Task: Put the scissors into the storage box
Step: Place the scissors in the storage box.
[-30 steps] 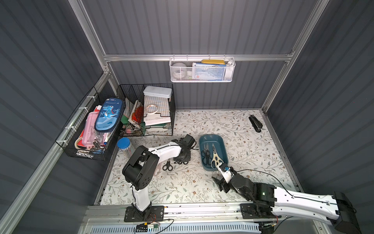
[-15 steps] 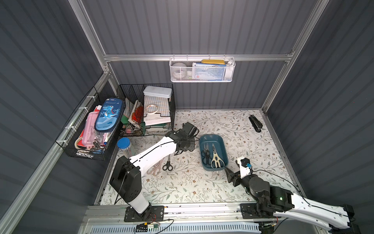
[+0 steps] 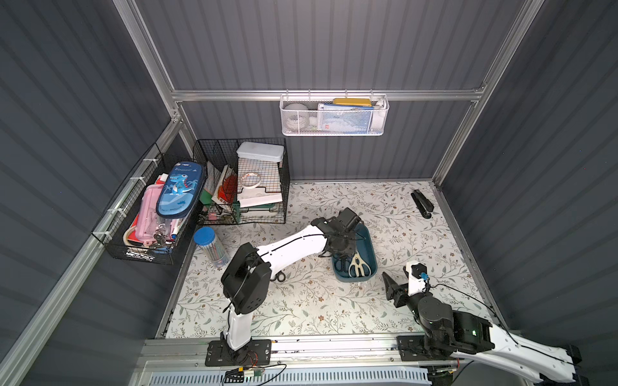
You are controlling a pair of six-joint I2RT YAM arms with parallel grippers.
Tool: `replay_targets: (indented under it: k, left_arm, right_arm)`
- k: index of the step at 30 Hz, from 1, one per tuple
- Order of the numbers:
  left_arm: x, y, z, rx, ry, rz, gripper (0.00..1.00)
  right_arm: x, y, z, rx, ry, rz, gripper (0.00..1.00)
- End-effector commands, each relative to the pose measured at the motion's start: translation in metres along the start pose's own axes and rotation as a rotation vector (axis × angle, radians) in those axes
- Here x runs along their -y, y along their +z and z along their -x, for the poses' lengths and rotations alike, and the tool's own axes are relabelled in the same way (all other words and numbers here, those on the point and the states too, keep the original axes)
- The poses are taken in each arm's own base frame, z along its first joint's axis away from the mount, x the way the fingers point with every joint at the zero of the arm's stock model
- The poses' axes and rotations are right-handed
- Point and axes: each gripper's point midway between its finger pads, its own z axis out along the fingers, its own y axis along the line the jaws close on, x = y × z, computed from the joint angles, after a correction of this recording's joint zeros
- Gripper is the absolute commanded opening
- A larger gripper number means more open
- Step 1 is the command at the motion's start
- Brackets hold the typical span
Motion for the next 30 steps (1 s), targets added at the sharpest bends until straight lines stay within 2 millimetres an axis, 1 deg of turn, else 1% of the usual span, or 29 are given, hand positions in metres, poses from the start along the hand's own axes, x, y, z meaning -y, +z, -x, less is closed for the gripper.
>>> replay_targets:
  k: [1,7,10,14,17,22,23,26,27,28,30]
  left_arm:
    - [0.022,0.002,0.011,0.021,-0.023,-0.066,0.0]
    - [0.02,0.024,-0.002,-0.019,-0.052,-0.037,0.0]
    - [0.02,0.032,-0.01,-0.045,-0.079,-0.034,0.0]
    - [0.024,0.036,-0.019,-0.059,-0.11,-0.041,0.0]
    - [0.028,0.034,-0.023,-0.049,-0.13,-0.053,0.0]
    - [0.023,0.042,-0.028,-0.064,-0.133,-0.033,0.0]
    - [0.023,0.042,-0.028,-0.065,-0.133,-0.034,0.02]
    - [0.027,0.042,-0.026,-0.058,-0.122,-0.047,0.25]
    - [0.027,0.039,-0.023,-0.044,-0.116,-0.044,0.32]
    - [0.027,0.035,-0.019,-0.029,-0.113,-0.041,0.34]
    - [0.032,0.019,-0.004,0.031,-0.089,-0.051,0.38]
  right_arm:
    - [0.0,0.002,-0.002,0.0,-0.019,-0.013,0.79]
    - [-0.003,0.004,-0.004,-0.016,-0.036,-0.006,0.79]
    - [-0.005,0.004,-0.004,-0.013,-0.034,0.002,0.8]
    - [-0.006,0.004,-0.005,-0.015,-0.038,0.007,0.79]
    - [-0.006,0.004,-0.004,-0.016,-0.039,0.007,0.79]
    - [-0.008,0.005,-0.005,-0.019,-0.044,0.009,0.8]
    - [-0.008,0.005,-0.005,-0.021,-0.046,0.01,0.8]
    - [-0.01,0.006,-0.006,-0.025,-0.052,0.012,0.8]
    - [-0.01,0.006,-0.006,-0.027,-0.051,0.013,0.8]
    - [-0.01,0.006,-0.006,-0.029,-0.055,0.016,0.8]
    - [-0.011,0.006,-0.006,-0.029,-0.053,0.017,0.8]
